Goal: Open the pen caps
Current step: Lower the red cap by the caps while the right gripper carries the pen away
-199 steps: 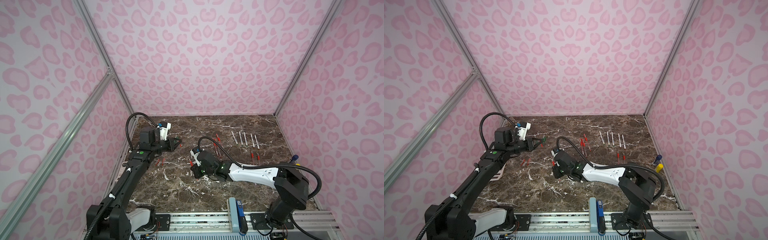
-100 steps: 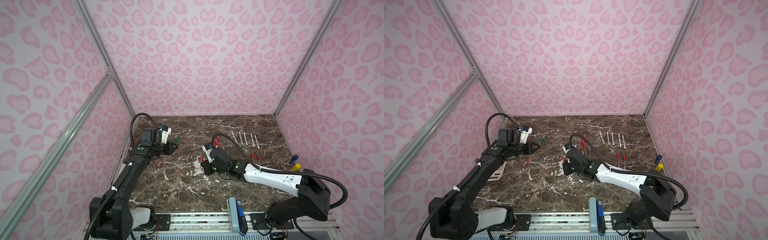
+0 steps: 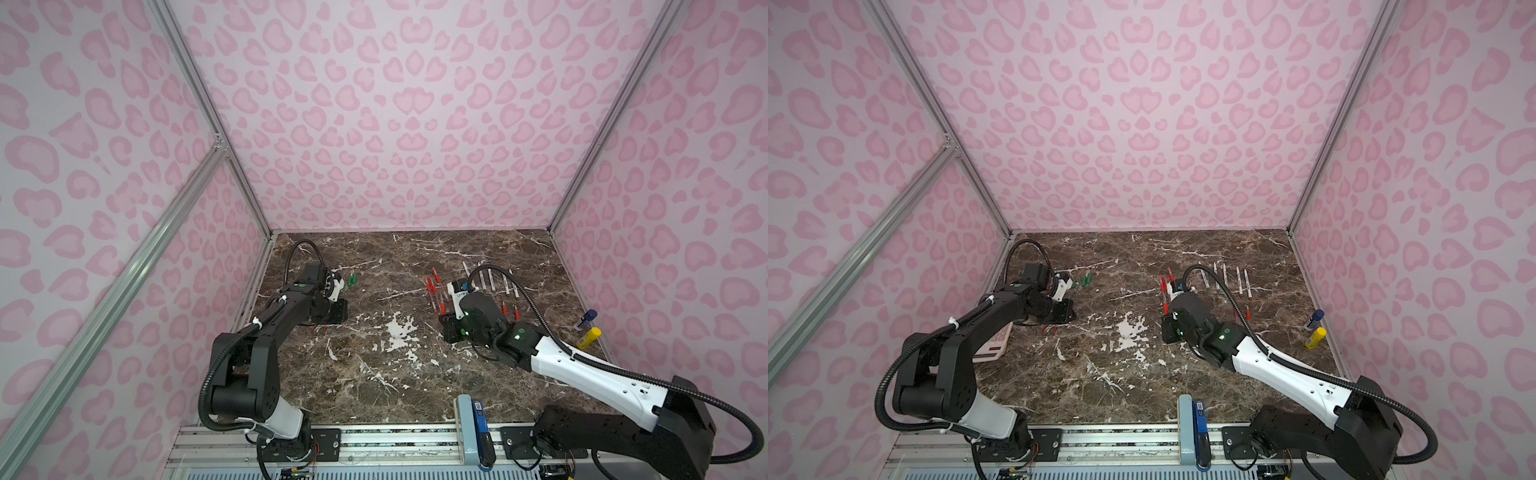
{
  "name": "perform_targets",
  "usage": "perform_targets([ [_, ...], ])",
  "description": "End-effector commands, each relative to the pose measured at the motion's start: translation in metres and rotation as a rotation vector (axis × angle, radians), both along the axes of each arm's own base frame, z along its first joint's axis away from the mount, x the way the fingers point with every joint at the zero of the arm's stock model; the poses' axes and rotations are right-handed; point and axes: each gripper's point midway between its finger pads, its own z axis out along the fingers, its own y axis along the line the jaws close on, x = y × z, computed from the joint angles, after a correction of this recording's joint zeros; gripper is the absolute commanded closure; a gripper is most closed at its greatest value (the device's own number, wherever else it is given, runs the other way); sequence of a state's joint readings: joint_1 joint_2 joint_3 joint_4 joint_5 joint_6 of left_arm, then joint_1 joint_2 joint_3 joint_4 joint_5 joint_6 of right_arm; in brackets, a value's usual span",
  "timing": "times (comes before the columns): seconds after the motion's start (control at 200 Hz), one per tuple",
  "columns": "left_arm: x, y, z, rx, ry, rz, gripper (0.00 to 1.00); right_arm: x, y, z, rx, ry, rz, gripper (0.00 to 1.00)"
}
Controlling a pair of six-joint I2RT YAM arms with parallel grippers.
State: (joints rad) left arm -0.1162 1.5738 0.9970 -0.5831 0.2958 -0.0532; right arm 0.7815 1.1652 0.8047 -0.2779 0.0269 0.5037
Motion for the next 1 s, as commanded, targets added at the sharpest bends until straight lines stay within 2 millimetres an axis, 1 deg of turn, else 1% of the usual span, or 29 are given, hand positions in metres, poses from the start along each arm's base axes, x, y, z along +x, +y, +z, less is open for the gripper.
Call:
perform_targets([
  [0.0,0.005,0.013,-0.006,0.082,0.006,0.015,0.97,-0.001,-0.015,-0.004,-0.026,-0.014,-0.033,1.0],
  [0.06,0.008,0.018,-0.011,0.108,0.011,0.034,0.97,-0.001,-0.022,-0.004,-0.014,-0.026,-0.052,1.0],
  [0.13,0.009,0.019,-0.016,0.117,0.03,0.033,0.96,-0.002,-0.027,-0.003,-0.002,-0.029,-0.066,1.0],
  [0.24,0.009,0.019,-0.026,0.124,0.064,0.035,0.92,-0.004,-0.037,-0.006,-0.002,-0.04,-0.087,1.0],
  [0.365,0.009,0.02,-0.037,0.132,0.112,0.034,0.91,-0.007,-0.045,-0.006,0.006,-0.031,-0.097,1.0],
  [0.43,0.011,0.021,-0.039,0.144,0.12,0.037,0.9,-0.008,-0.049,-0.006,0.003,-0.038,-0.106,1.0],
  [0.57,0.011,0.02,-0.047,0.138,0.156,0.044,0.88,-0.009,-0.056,-0.012,0.015,-0.025,-0.116,1.0],
  [0.725,0.011,0.022,-0.05,0.149,0.164,0.053,0.84,-0.011,-0.062,-0.018,0.01,-0.022,-0.126,1.0],
  [0.79,0.011,0.021,-0.051,0.147,0.168,0.057,0.82,-0.011,-0.064,-0.017,0.015,-0.012,-0.129,1.0],
  [0.91,0.012,0.025,-0.045,0.163,0.152,0.066,0.77,-0.011,-0.068,-0.012,0.01,-0.024,-0.14,1.0],
  [0.995,0.012,0.021,-0.042,0.139,0.147,0.07,0.72,-0.009,-0.072,-0.012,0.008,-0.028,-0.147,1.0],
])
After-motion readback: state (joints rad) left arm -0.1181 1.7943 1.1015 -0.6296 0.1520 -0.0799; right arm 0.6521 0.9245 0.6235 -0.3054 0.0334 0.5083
